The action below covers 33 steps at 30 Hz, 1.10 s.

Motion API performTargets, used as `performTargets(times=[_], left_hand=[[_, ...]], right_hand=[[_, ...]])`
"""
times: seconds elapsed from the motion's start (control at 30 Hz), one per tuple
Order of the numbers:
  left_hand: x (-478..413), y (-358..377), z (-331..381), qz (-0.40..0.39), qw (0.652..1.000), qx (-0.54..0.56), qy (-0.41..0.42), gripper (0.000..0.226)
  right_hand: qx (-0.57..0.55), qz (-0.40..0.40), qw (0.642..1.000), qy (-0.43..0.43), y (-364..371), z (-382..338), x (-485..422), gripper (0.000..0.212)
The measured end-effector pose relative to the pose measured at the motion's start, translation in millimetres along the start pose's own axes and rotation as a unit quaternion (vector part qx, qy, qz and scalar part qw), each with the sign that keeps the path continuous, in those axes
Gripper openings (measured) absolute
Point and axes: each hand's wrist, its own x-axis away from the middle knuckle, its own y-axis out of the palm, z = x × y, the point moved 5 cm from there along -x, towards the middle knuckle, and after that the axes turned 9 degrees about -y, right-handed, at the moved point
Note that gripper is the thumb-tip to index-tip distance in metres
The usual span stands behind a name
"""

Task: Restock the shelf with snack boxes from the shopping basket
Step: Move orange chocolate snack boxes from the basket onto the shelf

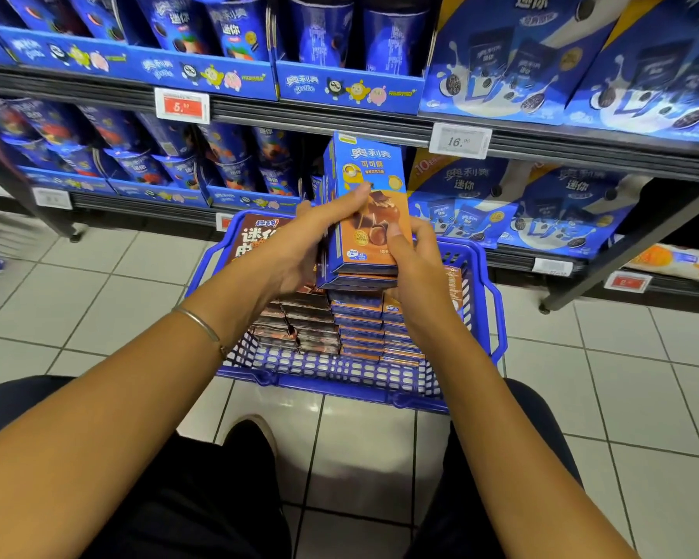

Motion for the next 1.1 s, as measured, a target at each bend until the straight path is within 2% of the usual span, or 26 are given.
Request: performTargets(times=[0.07, 0.1, 0.17, 0.23, 0.33, 0.47, 0.6, 0.67, 0.8, 0.93, 1.1], left_hand=[[1, -2, 1, 0.005, 1.0, -0.001, 0.012, 0.049], [2, -3, 1, 0.006, 1.0, 0.01, 0.011, 0.038], [1, -7, 2, 0.01, 0.999, 0.04, 0.016, 0.03], [0, -12, 5, 0.018, 0.998, 0.055, 0.033, 0.02], [2, -16, 9, 0.024, 0.996, 0.071, 0.051, 0.027], [2, -19, 8, 0.021, 0.995, 0.084, 0.051, 0.033], [3, -20, 3, 0.021, 0.996, 0.082, 0.038, 0.03], [4, -20, 2, 0.024, 0.996, 0.078, 0.038, 0.024], [3, -19, 1, 0.018, 0.996, 0.083, 0.035, 0.027], [4, -17, 0, 0.016, 0.996, 0.078, 0.031, 0.017], [3, -16, 1, 0.018, 0.997, 0.068, 0.033, 0.018]], right_hand=[[-0.005, -0.013, 1.0, 0.002, 0, 3, -1, 0.03], [-0.013, -0.013, 1.0, 0.003, -3, 5, -4, 0.031], [-0.031, 0.024, 0.999, 0.013, -16, 14, -12, 0.034], [0.01, 0.107, 0.994, 0.015, -39, 30, -21, 0.029], [0.156, 0.192, 0.968, 0.037, -75, 67, -26, 0.023], [0.262, 0.13, 0.955, 0.055, -86, 109, -35, 0.022], [0.353, 0.093, 0.927, 0.091, -83, 134, -40, 0.043], [0.384, 0.088, 0.915, 0.091, -82, 137, -41, 0.046], [0.339, 0.106, 0.932, 0.068, -84, 133, -40, 0.039], [0.298, 0.157, 0.94, 0.05, -89, 125, -35, 0.046], [0.042, 0.259, 0.961, 0.087, -91, 102, -20, 0.038]])
